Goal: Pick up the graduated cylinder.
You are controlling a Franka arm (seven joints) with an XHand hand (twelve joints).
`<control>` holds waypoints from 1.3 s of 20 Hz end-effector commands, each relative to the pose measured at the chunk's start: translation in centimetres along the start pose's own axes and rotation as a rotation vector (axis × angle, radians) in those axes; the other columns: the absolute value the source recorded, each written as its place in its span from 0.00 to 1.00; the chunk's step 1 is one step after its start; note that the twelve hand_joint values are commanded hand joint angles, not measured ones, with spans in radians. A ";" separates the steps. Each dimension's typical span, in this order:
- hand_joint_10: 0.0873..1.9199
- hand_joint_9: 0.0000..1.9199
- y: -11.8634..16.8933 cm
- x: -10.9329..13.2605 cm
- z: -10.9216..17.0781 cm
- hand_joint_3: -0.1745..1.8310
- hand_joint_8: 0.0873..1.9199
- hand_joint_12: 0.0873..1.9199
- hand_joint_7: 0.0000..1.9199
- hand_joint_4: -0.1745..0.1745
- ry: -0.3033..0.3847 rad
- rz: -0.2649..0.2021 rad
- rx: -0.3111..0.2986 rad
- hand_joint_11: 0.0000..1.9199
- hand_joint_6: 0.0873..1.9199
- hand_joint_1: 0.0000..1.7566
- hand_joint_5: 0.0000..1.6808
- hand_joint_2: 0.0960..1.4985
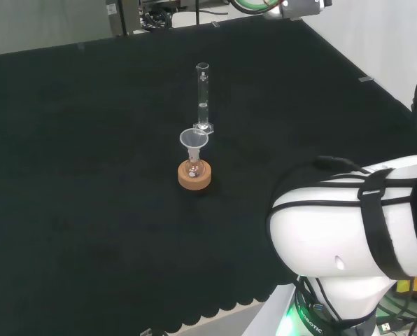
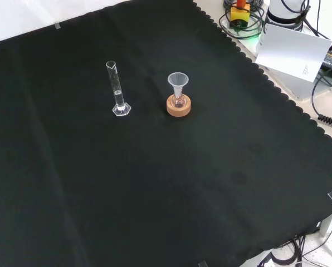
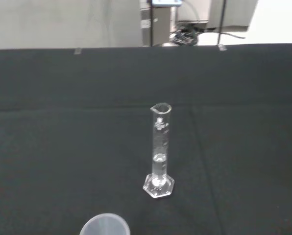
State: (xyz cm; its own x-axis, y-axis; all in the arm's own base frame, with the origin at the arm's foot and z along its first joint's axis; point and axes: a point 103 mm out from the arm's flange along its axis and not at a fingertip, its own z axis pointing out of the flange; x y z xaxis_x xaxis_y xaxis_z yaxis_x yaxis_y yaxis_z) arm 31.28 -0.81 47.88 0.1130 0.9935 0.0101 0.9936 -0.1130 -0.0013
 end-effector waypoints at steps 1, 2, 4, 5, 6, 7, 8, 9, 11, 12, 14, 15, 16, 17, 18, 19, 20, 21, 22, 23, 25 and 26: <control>0.00 0.25 2.0 -2.7 3.4 0.10 0.23 0.70 0.01 0.50 0.009 0.052 0.042 0.05 0.00 0.09 0.15 0.92; 0.00 0.25 2.4 -3.0 3.8 0.10 0.23 0.70 0.01 0.50 0.011 0.053 0.040 0.05 0.00 0.09 0.15 0.92; 0.00 0.25 3.5 -3.6 4.9 0.10 0.23 0.70 0.02 0.49 0.028 0.046 0.033 0.06 0.00 0.10 0.15 0.92; 0.00 0.25 4.2 -3.9 5.4 0.09 0.23 0.70 0.02 0.49 0.036 0.041 0.036 0.06 0.00 0.12 0.15 0.91; 0.00 0.25 5.1 -4.2 6.0 0.09 0.23 0.70 0.02 0.48 0.044 0.039 0.041 0.06 0.00 0.13 0.15 0.90; 0.00 0.25 6.1 -4.6 6.6 0.09 0.23 0.70 0.02 0.48 0.056 0.036 0.041 0.06 0.00 0.15 0.15 0.89; 0.00 0.26 7.1 -5.0 7.3 0.08 0.23 0.70 0.03 0.48 0.070 0.032 0.034 0.06 0.00 0.16 0.15 0.88; 0.00 0.26 8.1 -5.4 8.0 0.08 0.23 0.70 0.03 0.47 0.086 0.027 0.029 0.06 0.00 0.18 0.16 0.87; 0.00 0.26 9.9 -6.3 9.3 0.07 0.23 0.70 0.03 0.47 0.124 0.010 0.011 0.06 0.00 0.22 0.16 0.85; 0.00 0.26 10.9 -6.7 9.7 0.07 0.23 0.70 0.03 0.46 0.133 0.005 0.003 0.06 0.00 0.23 0.16 0.84; 0.00 0.26 12.9 -7.7 10.6 0.06 0.23 0.70 0.03 0.46 0.147 0.009 0.009 0.06 0.00 0.27 0.17 0.82; 0.00 0.26 13.9 -8.1 11.2 0.06 0.23 0.70 0.03 0.46 0.149 0.013 0.025 0.06 0.00 0.28 0.17 0.82; 0.00 0.26 14.8 -8.4 11.8 0.06 0.23 0.70 0.04 0.46 0.154 0.017 0.038 0.07 0.00 0.28 0.17 0.81; 0.00 0.27 15.6 -8.7 12.4 0.06 0.23 0.70 0.04 0.46 0.161 0.020 0.047 0.07 0.00 0.29 0.17 0.81; 0.00 0.27 16.3 -8.9 13.0 0.05 0.23 0.70 0.04 0.46 0.168 0.020 0.050 0.07 0.00 0.29 0.17 0.81; 0.00 0.27 16.9 -9.0 13.7 0.05 0.23 0.70 0.04 0.46 0.181 0.020 0.057 0.07 0.00 0.30 0.17 0.80; 0.00 0.27 17.4 -9.1 14.4 0.05 0.23 0.70 0.04 0.45 0.203 0.011 0.061 0.08 0.00 0.30 0.17 0.80; 0.00 0.27 17.8 -9.2 15.0 0.05 0.23 0.70 0.05 0.45 0.217 0.004 0.057 0.08 0.00 0.30 0.17 0.80; 0.00 0.28 18.1 -9.1 15.6 0.05 0.24 0.70 0.05 0.45 0.221 -0.003 0.056 0.08 0.00 0.30 0.17 0.80; 0.00 0.28 18.4 -9.0 16.2 0.05 0.24 0.70 0.06 0.45 0.223 -0.009 0.059 0.08 0.00 0.31 0.17 0.80; 0.01 0.29 18.9 -8.7 17.2 0.04 0.24 0.70 0.07 0.45 0.225 -0.017 0.073 0.09 0.00 0.32 0.17 0.79; 0.03 0.28 19.1 -8.5 17.7 0.03 0.25 0.70 0.07 0.45 0.224 -0.020 0.083 0.09 0.00 0.32 0.17 0.79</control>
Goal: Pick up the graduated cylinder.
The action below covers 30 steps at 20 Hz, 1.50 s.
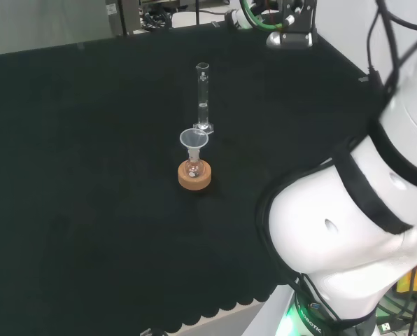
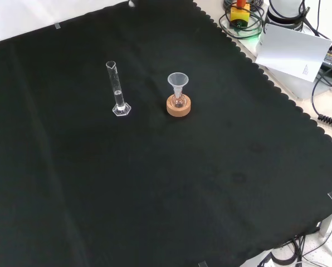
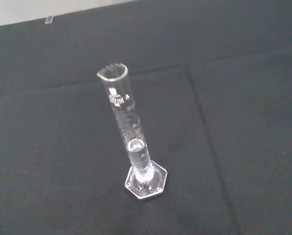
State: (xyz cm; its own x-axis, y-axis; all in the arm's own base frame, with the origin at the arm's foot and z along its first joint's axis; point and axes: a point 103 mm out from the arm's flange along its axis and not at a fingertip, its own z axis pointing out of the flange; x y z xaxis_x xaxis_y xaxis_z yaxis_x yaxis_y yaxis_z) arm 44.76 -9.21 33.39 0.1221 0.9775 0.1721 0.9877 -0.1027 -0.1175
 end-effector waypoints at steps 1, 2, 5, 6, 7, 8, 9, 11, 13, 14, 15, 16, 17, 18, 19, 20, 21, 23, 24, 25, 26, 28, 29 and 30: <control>0.07 0.27 5.3 -1.9 2.9 0.02 0.25 0.70 0.08 0.45 0.057 -0.032 -0.020 0.09 0.00 0.32 0.17 0.80; 0.12 0.25 5.4 -1.8 3.3 0.01 0.25 0.70 0.08 0.44 0.051 -0.037 -0.011 0.09 0.00 0.32 0.18 0.81; 0.23 0.20 5.8 -1.6 4.4 0.00 0.26 0.70 0.07 0.44 0.046 -0.044 0.007 0.09 0.00 0.32 0.17 0.82; 0.24 0.19 5.9 -1.5 4.8 0.00 0.26 0.70 0.07 0.44 0.048 -0.051 0.010 0.09 0.00 0.32 0.17 0.82; 0.26 0.19 6.0 -1.5 5.1 0.00 0.26 0.70 0.07 0.44 0.054 -0.060 0.014 0.09 0.00 0.32 0.17 0.81; 0.26 0.19 6.0 -1.4 5.6 0.00 0.26 0.70 0.07 0.44 0.063 -0.068 0.020 0.09 0.00 0.32 0.17 0.81; 0.27 0.19 6.0 -1.3 6.0 0.00 0.26 0.70 0.07 0.44 0.070 -0.079 0.023 0.09 0.00 0.33 0.17 0.81; 0.27 0.18 5.9 -1.1 6.9 0.00 0.26 0.70 0.07 0.44 0.079 -0.098 0.026 0.09 0.00 0.34 0.16 0.79; 0.28 0.18 5.7 -1.1 7.9 0.00 0.26 0.70 0.07 0.43 0.095 -0.107 0.037 0.10 0.00 0.35 0.16 0.78; 0.28 0.18 5.6 -1.1 8.3 0.00 0.26 0.70 0.07 0.43 0.101 -0.111 0.043 0.10 0.00 0.35 0.16 0.78; 0.28 0.18 5.5 -1.1 8.8 0.00 0.26 0.70 0.07 0.43 0.106 -0.111 0.047 0.10 0.00 0.35 0.16 0.78; 0.28 0.18 5.4 -1.2 9.2 0.00 0.26 0.70 0.07 0.43 0.112 -0.111 0.052 0.10 0.00 0.36 0.16 0.78; 0.28 0.18 5.3 -1.3 9.5 0.00 0.26 0.70 0.07 0.43 0.116 -0.112 0.053 0.10 0.00 0.36 0.16 0.78; 0.28 0.18 5.2 -1.3 9.7 0.00 0.26 0.70 0.07 0.43 0.119 -0.112 0.052 0.10 0.00 0.36 0.16 0.78; 0.28 0.18 5.1 -1.4 9.9 0.00 0.26 0.70 0.07 0.43 0.124 -0.112 0.049 0.10 0.00 0.36 0.16 0.77; 0.28 0.18 5.0 -1.4 10.0 0.00 0.26 0.70 0.07 0.43 0.134 -0.116 0.043 0.10 0.00 0.36 0.16 0.77; 0.28 0.18 4.9 -1.5 10.0 0.00 0.26 0.70 0.07 0.43 0.145 -0.124 0.035 0.10 0.00 0.36 0.16 0.77; 0.28 0.19 4.6 -1.6 10.0 0.00 0.26 0.70 0.07 0.43 0.163 -0.156 0.003 0.10 0.00 0.36 0.16 0.77; 0.28 0.19 4.5 -1.5 10.1 0.00 0.27 0.70 0.07 0.43 0.168 -0.179 -0.004 0.10 0.00 0.36 0.16 0.77; 0.29 0.19 4.3 -1.5 10.2 0.00 0.27 0.70 0.08 0.43 0.171 -0.200 -0.005 0.10 0.00 0.37 0.16 0.77; 0.29 0.19 4.2 -1.5 10.5 0.00 0.27 0.70 0.08 0.43 0.181 -0.216 -0.002 0.11 0.00 0.37 0.16 0.77; 0.29 0.19 4.0 -1.6 11.1 0.00 0.27 0.70 0.08 0.44 0.211 -0.232 0.004 0.11 0.00 0.39 0.17 0.77; 0.29 0.19 3.9 -1.7 11.5 0.00 0.27 0.70 0.08 0.43 0.232 -0.237 0.003 0.11 0.00 0.40 0.17 0.76; 0.29 0.20 3.9 -1.8 12.1 0.00 0.27 0.70 0.08 0.43 0.269 -0.246 -0.008 0.11 0.00 0.41 0.17 0.76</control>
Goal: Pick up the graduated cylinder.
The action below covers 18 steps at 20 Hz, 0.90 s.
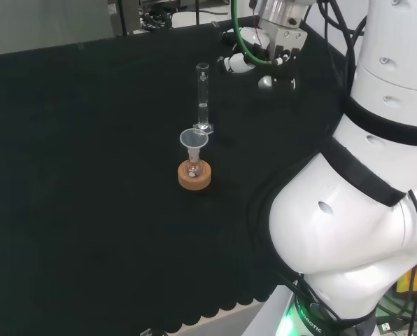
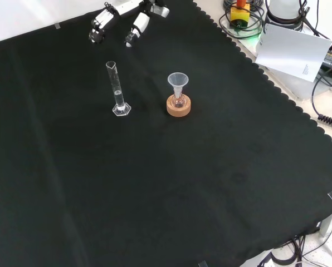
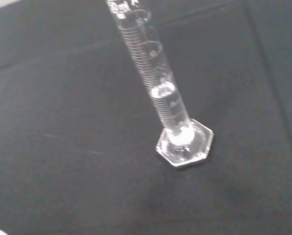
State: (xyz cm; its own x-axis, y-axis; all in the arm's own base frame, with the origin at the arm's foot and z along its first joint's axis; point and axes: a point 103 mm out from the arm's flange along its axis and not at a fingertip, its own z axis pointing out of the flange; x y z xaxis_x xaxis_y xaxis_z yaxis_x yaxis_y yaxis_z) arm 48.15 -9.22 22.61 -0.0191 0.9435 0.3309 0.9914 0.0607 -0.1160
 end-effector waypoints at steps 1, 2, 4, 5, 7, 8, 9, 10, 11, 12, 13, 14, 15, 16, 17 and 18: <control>0.29 0.20 -0.8 -0.8 2.4 0.00 0.27 0.70 0.09 0.43 0.156 -0.100 -0.067 0.11 0.00 0.41 0.18 0.76; 0.29 0.20 -0.7 -1.0 3.0 0.00 0.27 0.70 0.09 0.42 0.185 -0.102 -0.070 0.12 0.00 0.41 0.19 0.76; 0.29 0.21 -0.5 -1.3 4.0 0.00 0.28 0.70 0.10 0.41 0.220 -0.111 -0.070 0.12 0.00 0.42 0.20 0.76; 0.29 0.21 -0.4 -1.4 4.4 0.00 0.28 0.69 0.10 0.41 0.228 -0.117 -0.068 0.12 0.00 0.42 0.21 0.76; 0.29 0.21 -0.1 -1.6 5.1 0.00 0.28 0.69 0.10 0.41 0.249 -0.126 -0.074 0.12 0.00 0.43 0.21 0.76; 0.29 0.21 0.1 -1.7 5.4 0.00 0.28 0.69 0.10 0.41 0.261 -0.129 -0.093 0.12 0.00 0.43 0.20 0.76; 0.29 0.21 0.2 -1.9 5.7 0.00 0.28 0.69 0.10 0.41 0.288 -0.129 -0.107 0.12 0.00 0.43 0.20 0.76; 0.29 0.21 0.5 -2.1 5.9 0.00 0.28 0.69 0.10 0.41 0.312 -0.130 -0.119 0.12 0.00 0.44 0.20 0.76; 0.29 0.21 0.7 -2.2 6.1 0.00 0.28 0.69 0.10 0.41 0.326 -0.136 -0.124 0.12 0.00 0.44 0.21 0.76; 0.29 0.21 0.9 -2.2 6.4 0.00 0.28 0.69 0.10 0.41 0.338 -0.137 -0.124 0.12 0.00 0.45 0.21 0.76; 0.29 0.21 1.1 -2.3 6.7 0.00 0.28 0.69 0.11 0.41 0.365 -0.133 -0.128 0.12 0.00 0.45 0.21 0.76; 0.29 0.21 1.3 -2.4 7.0 0.00 0.28 0.69 0.11 0.41 0.386 -0.130 -0.131 0.12 0.00 0.46 0.22 0.76; 0.29 0.22 1.6 -2.6 7.3 0.00 0.28 0.69 0.12 0.40 0.396 -0.131 -0.128 0.12 0.00 0.46 0.22 0.76; 0.29 0.22 1.9 -2.7 7.6 0.00 0.28 0.69 0.12 0.40 0.406 -0.132 -0.127 0.12 0.00 0.46 0.22 0.76; 0.29 0.22 2.3 -2.9 7.8 0.00 0.28 0.69 0.12 0.40 0.415 -0.133 -0.126 0.13 0.00 0.47 0.22 0.76; 0.29 0.23 2.6 -3.0 7.9 0.00 0.28 0.69 0.12 0.40 0.422 -0.137 -0.122 0.13 0.00 0.47 0.23 0.75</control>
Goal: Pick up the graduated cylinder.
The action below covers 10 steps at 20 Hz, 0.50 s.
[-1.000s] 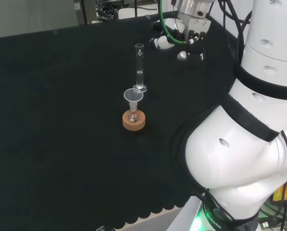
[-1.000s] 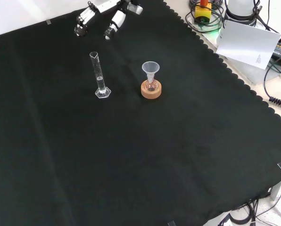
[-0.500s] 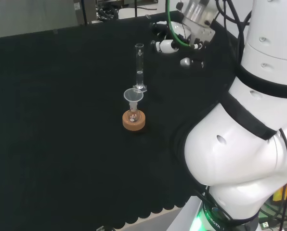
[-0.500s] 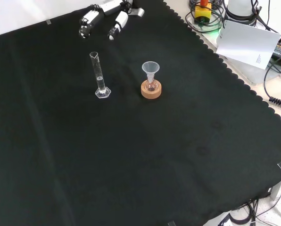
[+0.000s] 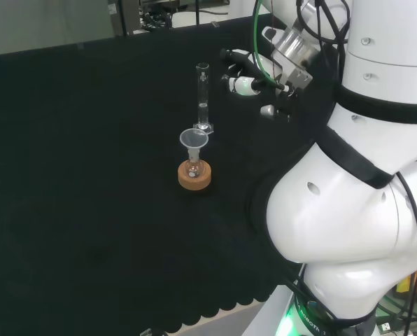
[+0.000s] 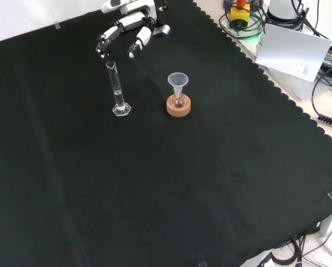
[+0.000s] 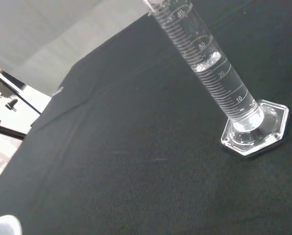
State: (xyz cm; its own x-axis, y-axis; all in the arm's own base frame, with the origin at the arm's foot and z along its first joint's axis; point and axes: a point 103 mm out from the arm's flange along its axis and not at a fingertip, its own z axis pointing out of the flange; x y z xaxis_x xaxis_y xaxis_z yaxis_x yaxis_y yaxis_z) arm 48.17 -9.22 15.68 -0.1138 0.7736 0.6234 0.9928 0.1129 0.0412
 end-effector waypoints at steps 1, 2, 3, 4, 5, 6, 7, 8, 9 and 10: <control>0.29 0.23 1.8 -1.6 1.5 0.00 0.28 0.69 0.13 0.39 0.097 -0.015 -0.008 0.13 0.00 0.47 0.23 0.75; 0.29 0.23 2.0 -1.8 1.6 0.00 0.28 0.69 0.13 0.39 0.098 -0.019 -0.003 0.13 0.00 0.48 0.23 0.74; 0.29 0.23 2.3 -2.0 1.8 0.00 0.28 0.69 0.13 0.39 0.107 -0.024 0.002 0.13 0.00 0.50 0.23 0.74; 0.29 0.24 2.6 -2.2 2.0 0.00 0.29 0.69 0.14 0.39 0.117 -0.030 0.010 0.13 0.00 0.51 0.23 0.73; 0.29 0.24 2.9 -2.4 2.1 0.00 0.29 0.69 0.15 0.38 0.117 -0.040 0.018 0.13 0.00 0.52 0.24 0.72; 0.28 0.25 3.2 -2.5 2.3 0.00 0.29 0.68 0.16 0.38 0.115 -0.050 0.019 0.13 0.00 0.53 0.25 0.72; 0.28 0.26 3.5 -2.7 2.4 0.00 0.29 0.68 0.16 0.38 0.129 -0.064 0.021 0.14 0.00 0.54 0.25 0.72; 0.27 0.27 3.8 -2.9 2.6 0.00 0.29 0.68 0.17 0.38 0.145 -0.069 0.026 0.14 0.00 0.54 0.26 0.71; 0.27 0.27 4.0 -3.1 2.7 0.00 0.29 0.68 0.17 0.38 0.158 -0.071 0.024 0.15 0.00 0.55 0.27 0.71; 0.27 0.28 4.2 -3.3 2.9 0.00 0.29 0.68 0.17 0.38 0.169 -0.081 0.028 0.15 0.00 0.55 0.27 0.71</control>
State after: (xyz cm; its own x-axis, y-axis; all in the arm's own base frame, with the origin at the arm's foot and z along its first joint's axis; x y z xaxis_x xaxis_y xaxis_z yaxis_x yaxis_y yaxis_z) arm 51.27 -9.65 12.53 -0.1407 0.7055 0.6947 0.9878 0.1469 0.0509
